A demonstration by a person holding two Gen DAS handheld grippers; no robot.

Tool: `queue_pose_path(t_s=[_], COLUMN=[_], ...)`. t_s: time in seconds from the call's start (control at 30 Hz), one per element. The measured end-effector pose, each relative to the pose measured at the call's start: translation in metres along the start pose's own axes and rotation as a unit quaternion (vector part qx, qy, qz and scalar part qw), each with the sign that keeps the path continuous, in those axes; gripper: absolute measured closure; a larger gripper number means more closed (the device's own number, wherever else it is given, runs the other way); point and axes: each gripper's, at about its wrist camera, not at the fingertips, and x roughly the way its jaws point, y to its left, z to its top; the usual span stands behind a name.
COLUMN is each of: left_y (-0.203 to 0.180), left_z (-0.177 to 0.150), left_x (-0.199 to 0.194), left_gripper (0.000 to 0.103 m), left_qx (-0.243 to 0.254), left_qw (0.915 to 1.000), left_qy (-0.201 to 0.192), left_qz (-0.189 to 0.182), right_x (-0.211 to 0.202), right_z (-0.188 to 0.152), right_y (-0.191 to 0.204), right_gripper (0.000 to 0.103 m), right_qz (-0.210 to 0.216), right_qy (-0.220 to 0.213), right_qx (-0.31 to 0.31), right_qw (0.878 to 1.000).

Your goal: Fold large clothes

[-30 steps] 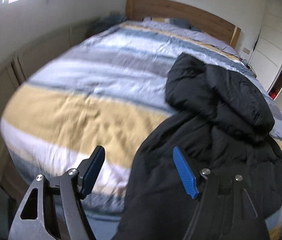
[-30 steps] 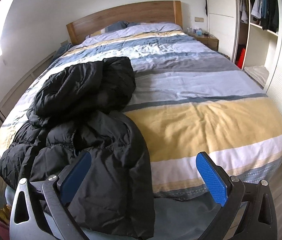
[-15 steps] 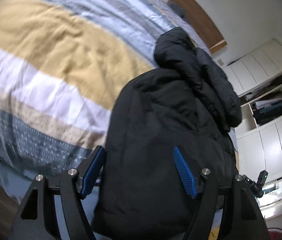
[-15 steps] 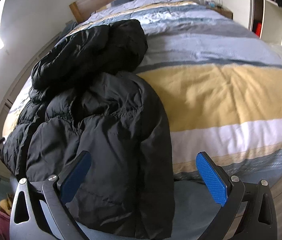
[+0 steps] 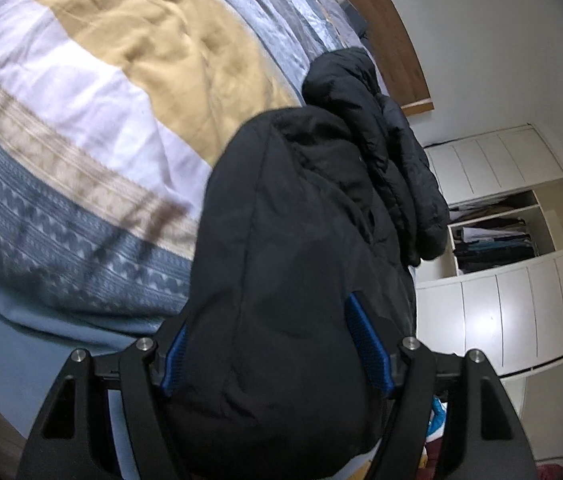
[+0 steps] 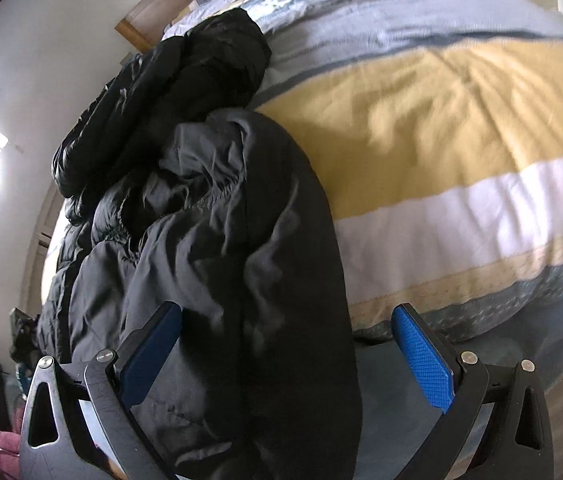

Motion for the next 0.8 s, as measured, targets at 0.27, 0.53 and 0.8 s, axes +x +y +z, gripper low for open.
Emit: queue_pose_path(t_s=[0.27,0.53,0.8], left_y=[-0.003,-0.007,-0.01], left_z=[-0.017,-0.03,-0.031], left_x=[0.0,0.003,0.009], left_gripper=[0.034,0.034,0.034], left_qx=[-0.002,0.002,-0.009], left_qw=[0.9995,0.9985,0.9986], left_qy=[0.015,0.021,0.0], left_qz=[-0.028,-0.05,-0.052], right_x=[0.021,0.026,0.03], right_z=[-0.024,-0.028,-0.032], right_y=[-0.001,0.009,0.018], right_gripper=[0.0,0.0,0.012], right_qz=[0.094,0.121,0.132], right_qy=[0.05,0.056,0.057], right_qx=[0.026,0.019,0.017], right_qw=[0.994,0.991,0.99])
